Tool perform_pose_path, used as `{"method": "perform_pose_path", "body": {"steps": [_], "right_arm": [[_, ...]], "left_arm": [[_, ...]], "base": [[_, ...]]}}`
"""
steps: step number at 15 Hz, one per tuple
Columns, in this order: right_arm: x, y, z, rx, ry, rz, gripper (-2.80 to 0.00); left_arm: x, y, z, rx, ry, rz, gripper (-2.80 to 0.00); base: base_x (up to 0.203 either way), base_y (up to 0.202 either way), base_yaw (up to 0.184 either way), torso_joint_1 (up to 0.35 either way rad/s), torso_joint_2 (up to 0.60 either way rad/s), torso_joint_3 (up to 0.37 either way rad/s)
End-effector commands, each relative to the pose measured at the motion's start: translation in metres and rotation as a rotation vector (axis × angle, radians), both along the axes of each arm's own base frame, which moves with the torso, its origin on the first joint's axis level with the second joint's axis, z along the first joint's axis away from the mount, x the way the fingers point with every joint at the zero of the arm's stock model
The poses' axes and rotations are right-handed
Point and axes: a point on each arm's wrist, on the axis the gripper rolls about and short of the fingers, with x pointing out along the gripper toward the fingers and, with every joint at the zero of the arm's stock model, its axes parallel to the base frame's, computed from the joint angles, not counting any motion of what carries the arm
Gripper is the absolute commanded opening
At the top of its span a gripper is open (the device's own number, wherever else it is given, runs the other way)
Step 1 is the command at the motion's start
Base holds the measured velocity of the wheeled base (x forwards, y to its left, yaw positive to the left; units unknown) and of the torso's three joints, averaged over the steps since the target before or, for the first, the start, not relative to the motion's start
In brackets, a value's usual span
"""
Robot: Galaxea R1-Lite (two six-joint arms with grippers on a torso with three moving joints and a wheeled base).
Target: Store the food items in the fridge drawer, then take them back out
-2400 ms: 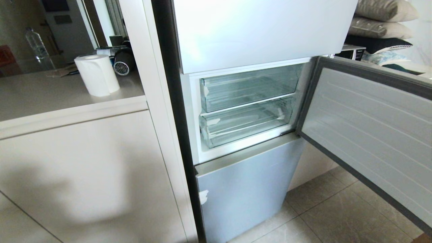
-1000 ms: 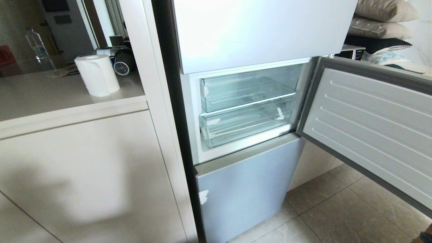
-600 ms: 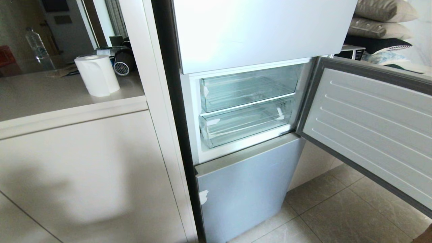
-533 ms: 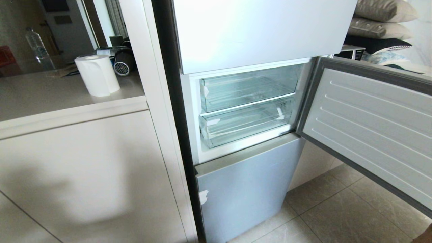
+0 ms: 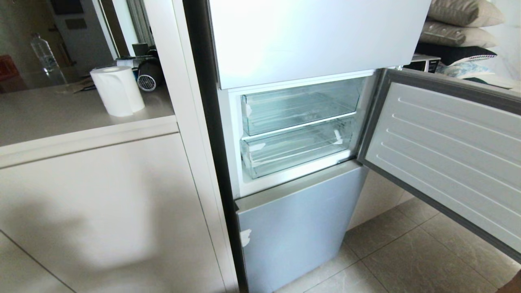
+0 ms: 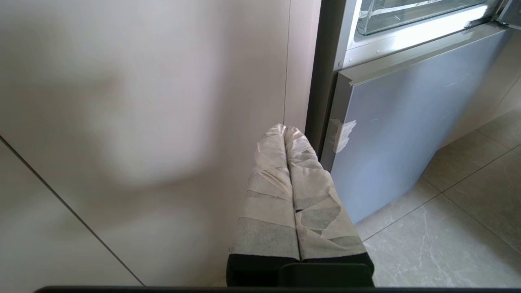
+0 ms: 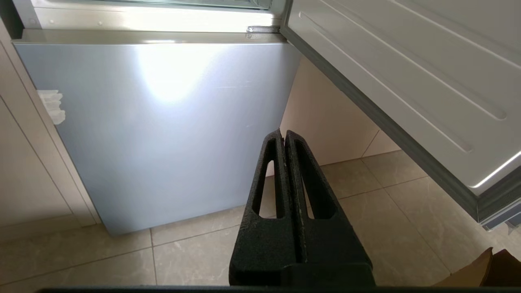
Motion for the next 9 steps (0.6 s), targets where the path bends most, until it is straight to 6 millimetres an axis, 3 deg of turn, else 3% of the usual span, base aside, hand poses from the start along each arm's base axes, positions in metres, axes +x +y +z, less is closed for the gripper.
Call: {"method": "perform_pose_path", "body": {"steps": [1,5,9], "right_arm": [[-0.0003,0.0001,-0.0004,-0.009,-0.002,0.004,-2.80],[-0.0001,-0.0001,-0.0006,0.063,0.000,-0.006,-2.80],[-0.0002,-0.0001,-0.0003,0.055,0.000,-0.006,-2.80]], "left_arm": [[0.0001,0.0000,0.0000,0.000,0.001,0.000,-2.80],[0.0000,0.0000,0.0000,0.000,0.000,0.000,-2.80],[0.0000,0.0000,0.0000,0.000,0.000,0.000,-2.80]], "base": [[0.000,0.000,0.000,0.000,0.00,0.000],[0.000,0.000,0.000,0.000,0.00,0.000],[0.002,-0.009,0.140,0.002,0.00,0.002]]}}
